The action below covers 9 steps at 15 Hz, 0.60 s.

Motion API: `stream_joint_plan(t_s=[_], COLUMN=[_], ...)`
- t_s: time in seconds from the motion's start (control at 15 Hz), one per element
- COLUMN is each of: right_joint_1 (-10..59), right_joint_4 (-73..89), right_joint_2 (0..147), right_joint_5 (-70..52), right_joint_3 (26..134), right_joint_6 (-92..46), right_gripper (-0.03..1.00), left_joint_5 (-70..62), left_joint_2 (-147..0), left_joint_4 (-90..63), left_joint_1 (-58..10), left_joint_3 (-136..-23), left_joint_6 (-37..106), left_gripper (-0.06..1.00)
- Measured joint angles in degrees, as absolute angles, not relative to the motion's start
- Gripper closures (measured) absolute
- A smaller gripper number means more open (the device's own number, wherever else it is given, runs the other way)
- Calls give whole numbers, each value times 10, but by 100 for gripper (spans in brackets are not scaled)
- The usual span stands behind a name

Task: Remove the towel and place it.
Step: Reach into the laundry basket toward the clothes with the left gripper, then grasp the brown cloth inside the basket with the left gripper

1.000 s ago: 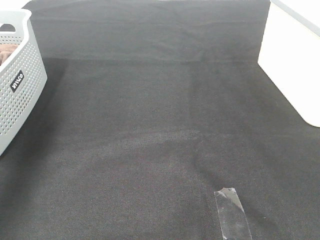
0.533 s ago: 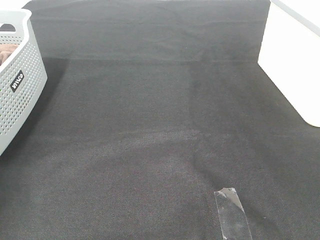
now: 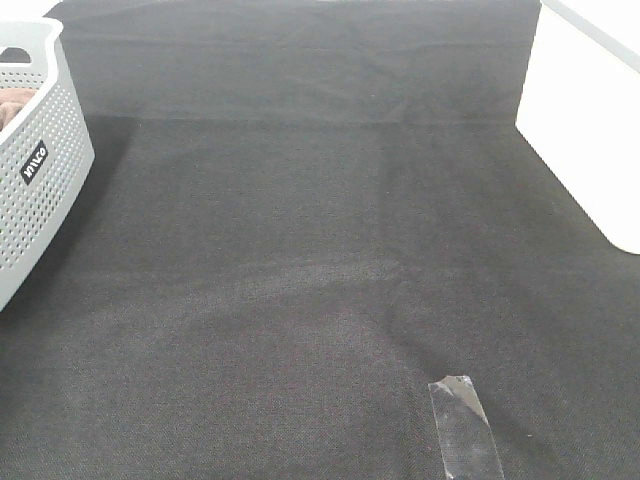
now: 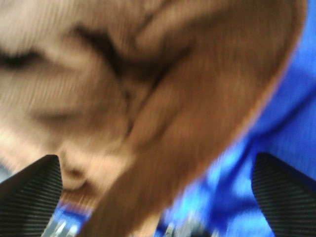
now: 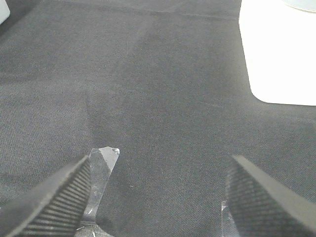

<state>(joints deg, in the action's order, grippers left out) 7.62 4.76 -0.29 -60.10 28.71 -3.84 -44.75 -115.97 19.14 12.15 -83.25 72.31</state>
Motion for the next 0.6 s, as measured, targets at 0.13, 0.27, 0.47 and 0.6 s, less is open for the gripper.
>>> stream_joint_plan(t_s=[0.13,0.27,0.47,0.6], right_joint_1=[76,76,76,76], right_joint_4=[48,48,48,48], right_joint_2=[-3,-3,-3,-3], right_joint_5=[-601,-601,-601,-601], right_joint_3=[287,287,287,287], right_joint_6=[-38,-38,-38,-38], right_gripper=[27,27,27,27], left_joint_5=[-448,-465,-471,-484], left_joint_2=[-1160,-1160,-1160,-1162], left_joint_4=[172,169,168,164], left_joint_1=[121,120,120,120], left_joint_3=[-834,-850,-871,-871], left_joint_6=[724,724,702,696], left_gripper=[0,18,83,94])
